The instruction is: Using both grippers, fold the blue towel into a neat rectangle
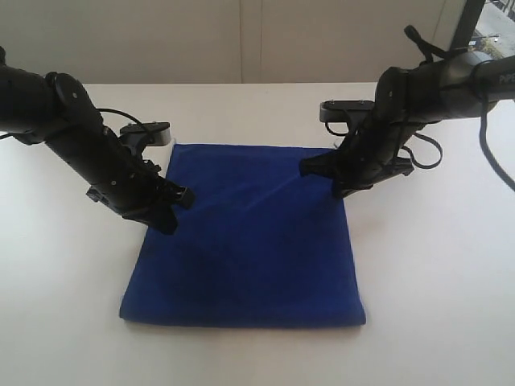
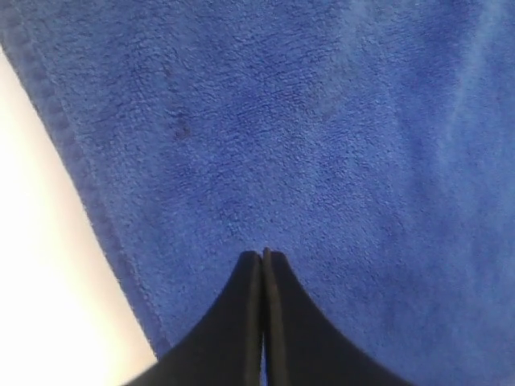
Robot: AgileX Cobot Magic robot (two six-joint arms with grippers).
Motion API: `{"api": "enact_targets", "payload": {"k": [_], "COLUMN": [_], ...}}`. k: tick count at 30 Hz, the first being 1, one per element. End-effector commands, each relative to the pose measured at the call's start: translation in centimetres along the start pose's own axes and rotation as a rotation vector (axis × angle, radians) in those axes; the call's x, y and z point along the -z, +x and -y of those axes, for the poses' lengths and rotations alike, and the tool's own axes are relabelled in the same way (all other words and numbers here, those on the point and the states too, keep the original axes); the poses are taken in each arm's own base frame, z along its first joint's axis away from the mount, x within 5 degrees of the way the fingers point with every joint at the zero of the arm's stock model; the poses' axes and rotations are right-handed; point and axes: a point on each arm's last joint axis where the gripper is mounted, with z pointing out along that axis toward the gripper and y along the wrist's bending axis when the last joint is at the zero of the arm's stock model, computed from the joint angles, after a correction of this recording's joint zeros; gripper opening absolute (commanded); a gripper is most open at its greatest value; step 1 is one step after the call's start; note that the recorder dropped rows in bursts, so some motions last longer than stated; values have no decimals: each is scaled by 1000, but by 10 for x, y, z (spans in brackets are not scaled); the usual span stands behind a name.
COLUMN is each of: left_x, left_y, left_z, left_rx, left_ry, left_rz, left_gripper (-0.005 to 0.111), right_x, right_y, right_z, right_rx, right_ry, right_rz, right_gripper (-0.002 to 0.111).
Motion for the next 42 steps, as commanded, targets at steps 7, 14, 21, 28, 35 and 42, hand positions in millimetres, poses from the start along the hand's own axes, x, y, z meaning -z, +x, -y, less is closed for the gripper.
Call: {"api": "enact_targets", "payload": {"k": [7,14,21,28,35,42], "left_x": [-5,-3,43,48,0,-30], "left_y": [3,2,-18,-64,-103,-121], "left_z": [2,3,19,21,11,0], "left_rx": [17,17,-73,-126,-125,-118], "left_ry": [13,14,-5,-2,93,115], "left_rz": [-18,-13,179,269,248,250], "left_gripper": [0,0,0,0,0,0], "right_x": [-3,0,43,46,40,22], "right_y": [7,2,-13,-8,-4,0], "right_z": [10,9,0,-9,-10,-9], "right_rx": [12,11,-5,-15,-13,-32], "right_ry": [84,77,36,-45,-43,-44], "right_rz": [-71,-23,125,69,41,0], "right_gripper": [0,0,0,0,0,0]}}
